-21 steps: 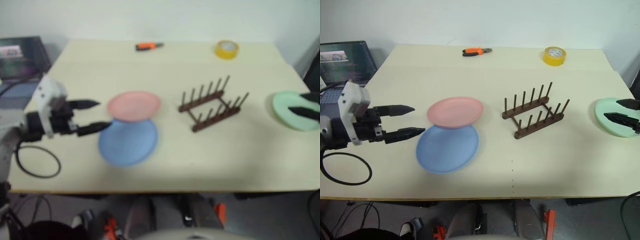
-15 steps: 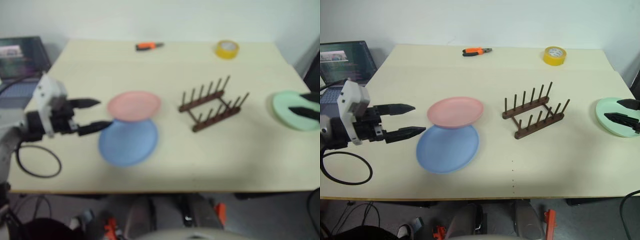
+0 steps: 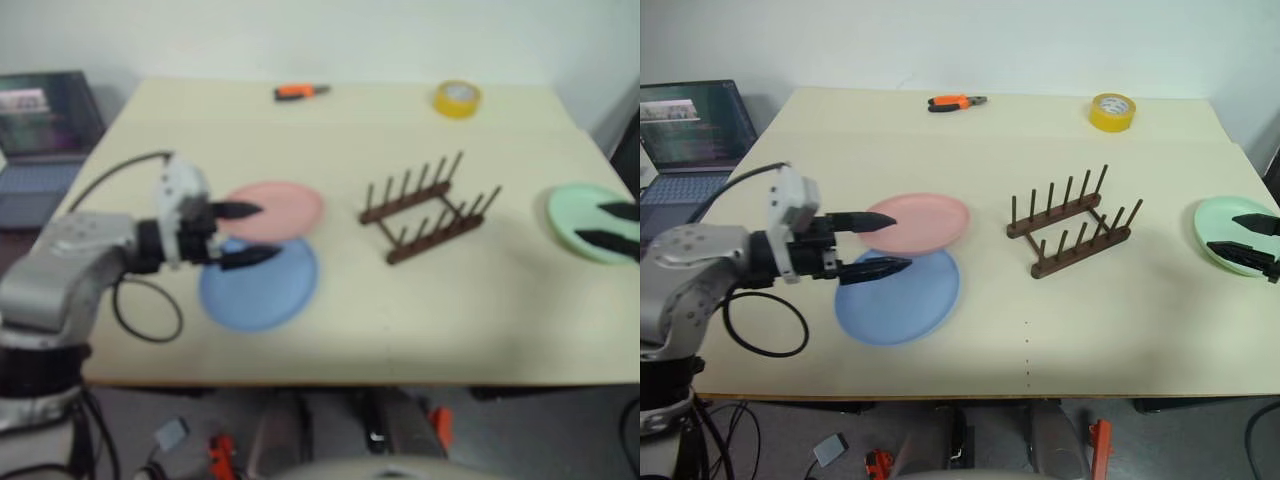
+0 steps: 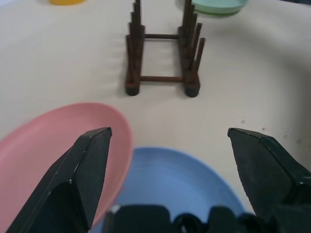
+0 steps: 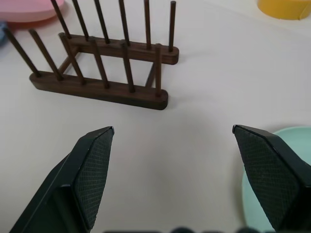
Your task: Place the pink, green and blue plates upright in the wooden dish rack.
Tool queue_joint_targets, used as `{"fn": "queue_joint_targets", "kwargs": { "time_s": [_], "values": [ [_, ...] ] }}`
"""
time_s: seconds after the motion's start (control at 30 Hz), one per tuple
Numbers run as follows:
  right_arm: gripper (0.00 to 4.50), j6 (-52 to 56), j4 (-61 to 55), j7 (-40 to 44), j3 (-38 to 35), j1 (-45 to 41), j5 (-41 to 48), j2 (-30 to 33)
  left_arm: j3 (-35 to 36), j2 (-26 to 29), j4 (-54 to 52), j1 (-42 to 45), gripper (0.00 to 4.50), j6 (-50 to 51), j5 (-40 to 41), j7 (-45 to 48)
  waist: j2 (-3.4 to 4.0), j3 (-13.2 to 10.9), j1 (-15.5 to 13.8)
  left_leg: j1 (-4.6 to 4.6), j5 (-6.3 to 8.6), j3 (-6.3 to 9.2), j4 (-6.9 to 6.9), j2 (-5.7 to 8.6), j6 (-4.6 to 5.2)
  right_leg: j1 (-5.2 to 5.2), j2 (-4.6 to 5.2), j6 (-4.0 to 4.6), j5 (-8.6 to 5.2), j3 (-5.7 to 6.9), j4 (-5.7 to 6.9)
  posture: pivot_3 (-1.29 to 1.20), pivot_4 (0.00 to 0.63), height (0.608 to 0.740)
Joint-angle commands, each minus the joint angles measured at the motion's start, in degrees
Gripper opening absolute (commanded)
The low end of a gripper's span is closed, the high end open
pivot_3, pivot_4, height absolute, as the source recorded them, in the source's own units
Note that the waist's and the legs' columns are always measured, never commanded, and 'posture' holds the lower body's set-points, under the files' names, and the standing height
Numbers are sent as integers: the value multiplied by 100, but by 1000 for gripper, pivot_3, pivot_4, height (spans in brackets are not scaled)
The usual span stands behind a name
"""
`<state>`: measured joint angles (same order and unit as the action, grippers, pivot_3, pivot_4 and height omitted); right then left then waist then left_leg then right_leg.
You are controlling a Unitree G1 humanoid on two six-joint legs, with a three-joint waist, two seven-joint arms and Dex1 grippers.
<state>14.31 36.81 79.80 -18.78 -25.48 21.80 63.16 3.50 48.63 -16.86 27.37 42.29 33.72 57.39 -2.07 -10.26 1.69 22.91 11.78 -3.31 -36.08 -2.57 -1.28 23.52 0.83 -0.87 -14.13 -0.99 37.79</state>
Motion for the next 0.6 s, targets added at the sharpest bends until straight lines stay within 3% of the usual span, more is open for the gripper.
{"fn": "queue_joint_targets", "kwargs": {
  "time_s": [0.03,0.27,0.6],
  "values": [
    [4266,211,-683,-130,-261,264,262,-43,-664,-396,-161,418,4223,-13,-480,-515,1,1,0,-3,0,1,-1,1,0,-4,0,-3,2,-1,0,0,150,740],
    [4266,915,-2394,-376,-381,1189,705,-322,-1694,-1168,-28,943,4223,353,-818,-746,1,1,14,-11,0,4,-2,2,0,-15,-8,-7,4,-5,-2,0,150,740],
    [4266,1603,-4012,-1072,-568,1764,1121,-608,-2849,-2241,1054,1653,4223,728,-1842,-1365,1,2,-7,-2,0,17,-7,12,0,-15,-11,-9,5,-2,-8,0,150,740]
  ]
}}
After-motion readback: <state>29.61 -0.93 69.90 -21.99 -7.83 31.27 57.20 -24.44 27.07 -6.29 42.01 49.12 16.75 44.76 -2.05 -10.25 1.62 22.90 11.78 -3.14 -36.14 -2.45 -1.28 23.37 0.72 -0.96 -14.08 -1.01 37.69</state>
